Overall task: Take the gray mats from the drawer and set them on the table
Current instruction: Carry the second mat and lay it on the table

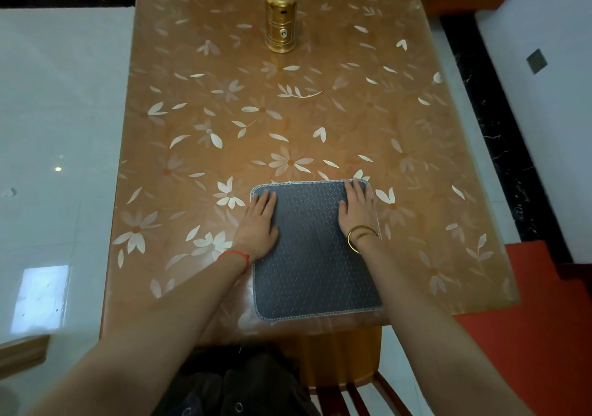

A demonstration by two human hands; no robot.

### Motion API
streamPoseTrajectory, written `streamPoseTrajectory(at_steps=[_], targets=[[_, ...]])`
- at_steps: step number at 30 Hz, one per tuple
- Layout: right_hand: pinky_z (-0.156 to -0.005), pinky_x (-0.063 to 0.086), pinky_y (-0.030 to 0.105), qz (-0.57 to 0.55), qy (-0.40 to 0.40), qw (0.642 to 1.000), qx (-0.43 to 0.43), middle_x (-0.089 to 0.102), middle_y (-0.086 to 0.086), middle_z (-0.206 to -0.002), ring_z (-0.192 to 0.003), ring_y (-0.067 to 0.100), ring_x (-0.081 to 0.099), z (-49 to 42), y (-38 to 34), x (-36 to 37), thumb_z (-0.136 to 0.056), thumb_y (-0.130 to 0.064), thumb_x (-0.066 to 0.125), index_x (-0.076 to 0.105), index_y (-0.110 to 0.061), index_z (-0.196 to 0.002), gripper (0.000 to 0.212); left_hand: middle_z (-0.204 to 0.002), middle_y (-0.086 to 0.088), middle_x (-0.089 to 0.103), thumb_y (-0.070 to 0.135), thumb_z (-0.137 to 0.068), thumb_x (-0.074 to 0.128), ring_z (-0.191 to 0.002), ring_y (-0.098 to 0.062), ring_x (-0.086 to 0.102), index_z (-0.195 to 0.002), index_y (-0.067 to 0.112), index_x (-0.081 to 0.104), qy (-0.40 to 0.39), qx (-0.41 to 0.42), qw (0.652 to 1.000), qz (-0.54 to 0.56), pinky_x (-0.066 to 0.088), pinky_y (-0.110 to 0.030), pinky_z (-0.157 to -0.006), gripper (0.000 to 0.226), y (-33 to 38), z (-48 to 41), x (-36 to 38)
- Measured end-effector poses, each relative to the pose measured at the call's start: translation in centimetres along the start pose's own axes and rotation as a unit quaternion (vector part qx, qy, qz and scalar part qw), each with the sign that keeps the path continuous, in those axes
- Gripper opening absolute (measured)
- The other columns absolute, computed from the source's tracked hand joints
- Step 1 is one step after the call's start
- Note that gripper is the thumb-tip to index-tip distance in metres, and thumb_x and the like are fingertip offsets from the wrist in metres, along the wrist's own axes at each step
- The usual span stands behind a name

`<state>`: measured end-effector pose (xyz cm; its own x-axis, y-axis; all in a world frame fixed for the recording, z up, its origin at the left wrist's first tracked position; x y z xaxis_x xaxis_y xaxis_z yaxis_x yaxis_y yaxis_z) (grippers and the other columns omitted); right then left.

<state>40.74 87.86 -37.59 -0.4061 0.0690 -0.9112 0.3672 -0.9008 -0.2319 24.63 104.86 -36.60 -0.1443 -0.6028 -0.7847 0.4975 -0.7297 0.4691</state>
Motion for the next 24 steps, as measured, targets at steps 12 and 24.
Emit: streamPoseTrajectory(at_steps=[12,24], targets=[[-0.12,-0.004,0.038,0.007,-0.035,0.999,-0.024,0.001,-0.001,-0.163,-0.15,0.026,-0.005,-0.6,1.2,0.8,-0.103,-0.033,0.021,0.008,-0.021,-0.155,0.054,-0.167,-0.007,-0.009,0.031,-0.103,0.036,-0.153,-0.034,-0.011,-0.158,0.017,0.0,-0.01,0.009,0.995,-0.096,0.001,-0.044,-0.124,0.068,-0.2,-2.5,0.9],[-0.122,0.007,0.038,-0.021,-0.021,0.999,0.025,0.0,0.001,-0.163,-0.15,0.021,0.0,-0.2,4.1,0.3,-0.103,-0.032,0.017,0.002,-0.013,-0.154,0.056,-0.165,-0.013,-0.013,0.028,-0.102,0.038,-0.152,-0.034,-0.014,-0.158,0.02,-0.001,-0.018,-0.023,0.996,-0.087,-0.001,-0.045,-0.125,0.07,-0.2,-2.5,1.3]])
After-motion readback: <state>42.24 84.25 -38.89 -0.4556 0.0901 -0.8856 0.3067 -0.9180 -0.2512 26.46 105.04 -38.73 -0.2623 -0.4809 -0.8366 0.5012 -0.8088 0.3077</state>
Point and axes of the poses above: each hand's wrist, its own z-axis away from the middle knuckle, its own x-axis out of the palm, y = z × x, the point moved 8 cm from there along -z, towards the middle knuckle
